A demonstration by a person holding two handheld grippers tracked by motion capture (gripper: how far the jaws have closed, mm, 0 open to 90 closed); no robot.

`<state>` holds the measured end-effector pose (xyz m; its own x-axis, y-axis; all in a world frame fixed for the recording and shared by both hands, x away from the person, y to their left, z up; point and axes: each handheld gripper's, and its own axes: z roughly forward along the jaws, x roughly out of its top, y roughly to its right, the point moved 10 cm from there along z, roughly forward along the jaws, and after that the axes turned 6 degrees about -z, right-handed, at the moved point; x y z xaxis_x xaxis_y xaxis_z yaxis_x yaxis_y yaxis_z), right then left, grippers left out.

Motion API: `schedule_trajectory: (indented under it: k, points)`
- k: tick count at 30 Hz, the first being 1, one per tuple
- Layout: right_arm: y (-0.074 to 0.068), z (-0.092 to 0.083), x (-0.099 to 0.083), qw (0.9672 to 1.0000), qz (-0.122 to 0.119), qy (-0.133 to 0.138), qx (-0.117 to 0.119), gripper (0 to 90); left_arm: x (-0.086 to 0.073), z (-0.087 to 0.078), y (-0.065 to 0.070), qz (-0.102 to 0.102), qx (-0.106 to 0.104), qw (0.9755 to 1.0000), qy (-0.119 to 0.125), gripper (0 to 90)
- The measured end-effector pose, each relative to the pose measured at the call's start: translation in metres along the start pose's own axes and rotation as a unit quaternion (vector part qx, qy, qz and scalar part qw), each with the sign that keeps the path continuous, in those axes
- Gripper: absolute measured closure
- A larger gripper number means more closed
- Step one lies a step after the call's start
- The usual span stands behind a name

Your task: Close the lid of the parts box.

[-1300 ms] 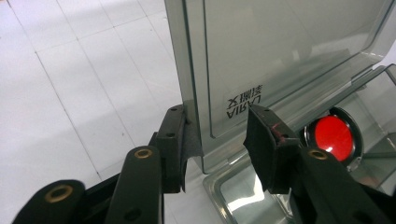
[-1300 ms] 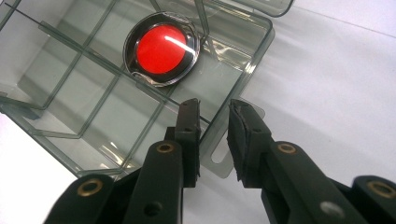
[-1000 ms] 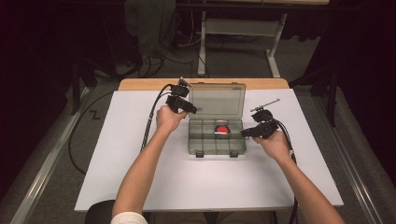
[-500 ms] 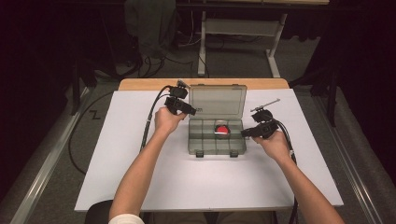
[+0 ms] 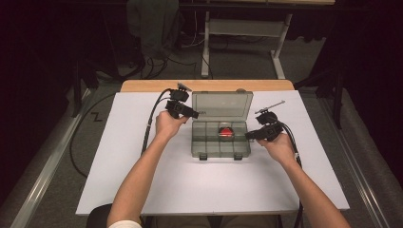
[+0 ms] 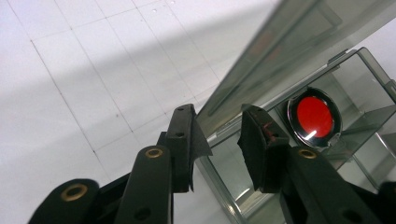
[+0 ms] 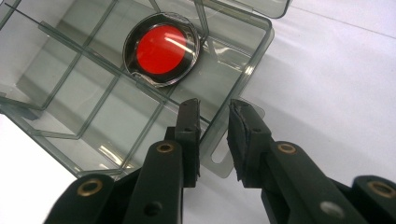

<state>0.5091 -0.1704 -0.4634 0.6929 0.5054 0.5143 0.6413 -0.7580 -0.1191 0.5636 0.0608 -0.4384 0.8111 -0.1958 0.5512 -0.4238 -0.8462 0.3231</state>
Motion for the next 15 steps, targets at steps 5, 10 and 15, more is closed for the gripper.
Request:
schedule_trajectory:
  k: [5,10,15]
  points:
    - [-0.0002,0.0,-0.0001,1.0,0.0,0.0,0.0,76.5,-0.0025,-0.0022,0.0013,0.0,-0.006,1.0,0.001,66.1]
    - [0.0,0.0001,-0.0001,1.0,0.0,0.002,0.0,76.5,-0.0061,-0.0048,0.0029,0.005,-0.009,0.9999,0.0,66.2]
    - [0.0002,0.0003,-0.0002,1.0,-0.001,0.005,0.001,76.5,-0.0088,-0.0062,0.0039,0.008,-0.009,0.9999,0.0,66.0]
